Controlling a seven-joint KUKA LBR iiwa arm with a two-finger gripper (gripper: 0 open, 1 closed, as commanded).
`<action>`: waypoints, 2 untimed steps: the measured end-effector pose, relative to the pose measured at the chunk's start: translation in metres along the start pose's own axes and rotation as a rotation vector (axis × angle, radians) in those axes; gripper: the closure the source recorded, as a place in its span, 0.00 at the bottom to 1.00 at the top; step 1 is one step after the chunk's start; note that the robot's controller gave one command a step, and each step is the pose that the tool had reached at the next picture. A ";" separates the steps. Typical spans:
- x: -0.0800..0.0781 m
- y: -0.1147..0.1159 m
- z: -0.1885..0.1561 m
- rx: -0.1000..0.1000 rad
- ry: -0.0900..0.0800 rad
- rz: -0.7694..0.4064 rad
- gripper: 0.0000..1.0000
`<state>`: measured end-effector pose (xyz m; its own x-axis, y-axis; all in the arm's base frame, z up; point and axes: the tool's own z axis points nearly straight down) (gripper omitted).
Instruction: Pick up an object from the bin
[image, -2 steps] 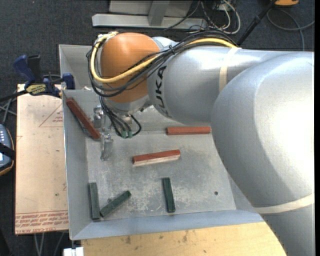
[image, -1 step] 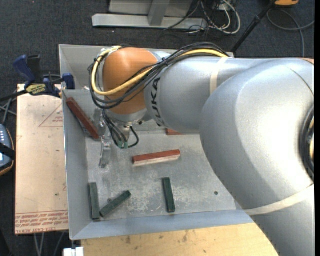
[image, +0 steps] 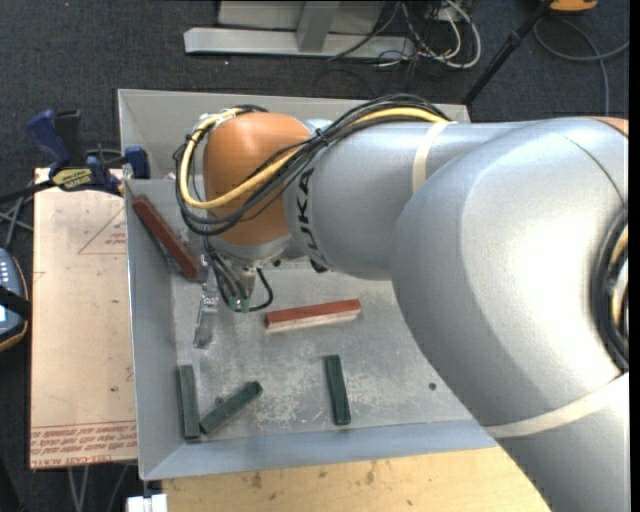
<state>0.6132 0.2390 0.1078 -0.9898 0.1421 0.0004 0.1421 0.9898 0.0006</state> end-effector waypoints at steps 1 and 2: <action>0.015 -0.026 0.004 -0.001 -0.001 -0.313 0.00; 0.024 -0.068 0.006 -0.001 0.000 -0.180 0.00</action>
Offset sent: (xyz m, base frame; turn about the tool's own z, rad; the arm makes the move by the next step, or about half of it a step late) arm -0.0360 -0.0692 -0.0068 -0.1733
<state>0.5798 0.1754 0.1013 -0.9993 -0.0373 -0.0002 -0.0373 0.9993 0.0011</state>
